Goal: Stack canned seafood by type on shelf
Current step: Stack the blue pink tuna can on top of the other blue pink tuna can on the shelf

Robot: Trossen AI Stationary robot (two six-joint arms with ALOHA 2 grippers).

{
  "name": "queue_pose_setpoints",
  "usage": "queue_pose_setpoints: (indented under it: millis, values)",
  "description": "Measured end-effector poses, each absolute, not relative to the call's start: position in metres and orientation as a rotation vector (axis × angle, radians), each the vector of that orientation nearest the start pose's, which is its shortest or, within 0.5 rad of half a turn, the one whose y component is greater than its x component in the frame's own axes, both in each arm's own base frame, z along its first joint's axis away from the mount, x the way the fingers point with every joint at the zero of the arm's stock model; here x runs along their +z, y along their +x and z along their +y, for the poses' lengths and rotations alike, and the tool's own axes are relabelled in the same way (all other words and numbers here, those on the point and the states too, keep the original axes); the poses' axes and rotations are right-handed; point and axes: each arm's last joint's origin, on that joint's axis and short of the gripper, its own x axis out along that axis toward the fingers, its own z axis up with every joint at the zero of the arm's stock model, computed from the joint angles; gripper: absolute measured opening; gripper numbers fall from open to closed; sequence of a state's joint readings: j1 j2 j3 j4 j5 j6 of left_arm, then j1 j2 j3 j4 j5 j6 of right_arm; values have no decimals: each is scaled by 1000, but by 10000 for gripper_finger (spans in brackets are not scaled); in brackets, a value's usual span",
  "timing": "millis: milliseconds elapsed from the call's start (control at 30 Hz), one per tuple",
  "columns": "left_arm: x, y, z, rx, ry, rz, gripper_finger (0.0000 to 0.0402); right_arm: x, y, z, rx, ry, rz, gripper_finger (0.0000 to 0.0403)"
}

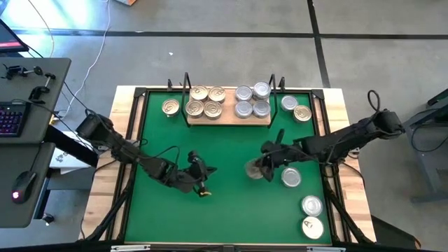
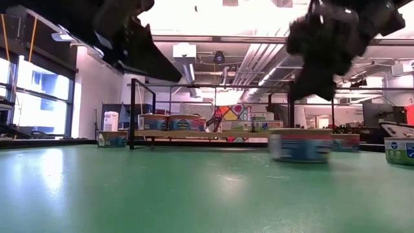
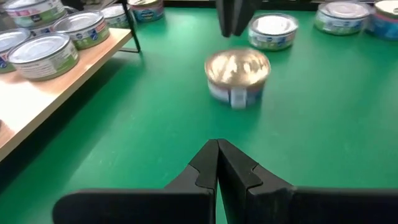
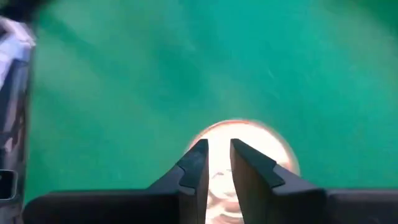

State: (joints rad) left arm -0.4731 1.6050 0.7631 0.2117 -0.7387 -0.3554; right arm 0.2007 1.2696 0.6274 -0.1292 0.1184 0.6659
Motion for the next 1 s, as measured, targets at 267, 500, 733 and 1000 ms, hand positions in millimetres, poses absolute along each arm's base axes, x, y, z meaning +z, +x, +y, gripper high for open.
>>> queue_pose_setpoints:
  millis: [267,500,733,1000]
  values:
    - [175,279,-126,331,23,479,0,188,239,46,-150,398,757,60]
    - [166,302,-116,133,-83,466,0,172,238,71,-106,183,805,60]
    - [146,332,-88,112,-110,410,0,143,254,91,-100,172,790,60]
    - [118,346,-65,72,-164,501,0,107,275,106,-70,225,721,60]
